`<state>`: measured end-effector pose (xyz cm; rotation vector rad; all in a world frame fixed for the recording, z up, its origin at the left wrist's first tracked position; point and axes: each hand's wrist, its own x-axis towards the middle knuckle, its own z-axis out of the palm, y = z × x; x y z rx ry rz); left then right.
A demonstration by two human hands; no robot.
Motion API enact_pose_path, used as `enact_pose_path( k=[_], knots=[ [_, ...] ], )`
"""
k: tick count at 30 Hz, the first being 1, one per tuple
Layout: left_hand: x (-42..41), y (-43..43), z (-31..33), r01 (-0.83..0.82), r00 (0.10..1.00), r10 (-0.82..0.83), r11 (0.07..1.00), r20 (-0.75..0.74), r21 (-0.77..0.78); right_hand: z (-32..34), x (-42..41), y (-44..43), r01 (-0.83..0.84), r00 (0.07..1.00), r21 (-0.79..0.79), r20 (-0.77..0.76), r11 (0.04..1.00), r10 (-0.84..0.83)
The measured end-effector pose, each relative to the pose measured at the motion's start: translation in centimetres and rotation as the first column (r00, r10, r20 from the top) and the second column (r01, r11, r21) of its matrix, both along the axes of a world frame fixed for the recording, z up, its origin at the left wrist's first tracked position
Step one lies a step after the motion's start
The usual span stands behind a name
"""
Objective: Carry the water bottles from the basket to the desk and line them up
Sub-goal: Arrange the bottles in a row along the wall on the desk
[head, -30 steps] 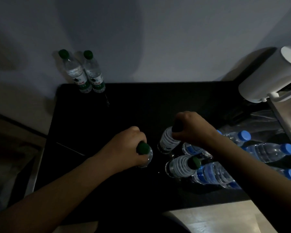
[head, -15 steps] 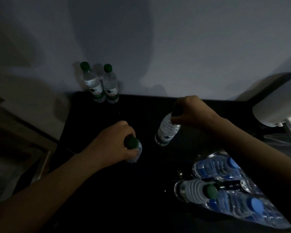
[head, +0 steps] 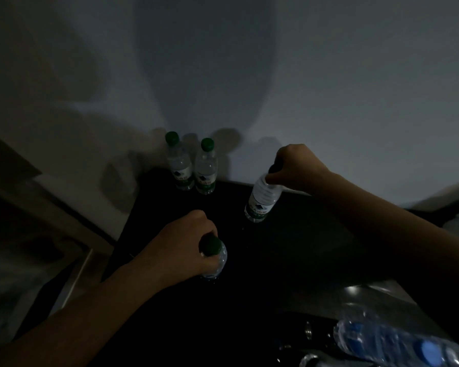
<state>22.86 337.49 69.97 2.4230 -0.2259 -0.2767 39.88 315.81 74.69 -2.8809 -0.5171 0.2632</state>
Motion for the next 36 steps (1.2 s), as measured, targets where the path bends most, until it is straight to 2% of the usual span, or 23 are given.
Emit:
enact_pose_path(
  k=[14, 20, 36],
  knots=[
    [3.9, 3.1, -1.4, -0.073, 0.997, 0.072, 0.997, -0.02, -0.04, -3.0, 6.6, 6.7, 0.028, 0.998, 0.057, -0.053, 0.998, -0.025],
    [4.3, 3.9, -1.7, -0.101, 0.994, 0.102, 0.994, 0.03, -0.039, -3.7, 7.8, 8.3, 0.023, 0.999, 0.054, -0.032, 0.998, -0.021],
    [4.1, 5.0, -2.1, -0.121, 0.992, 0.123, 0.991, 0.031, -0.058, -4.5, 9.1, 10.3, 0.031, 0.997, 0.072, -0.073, 0.997, -0.025]
  ],
)
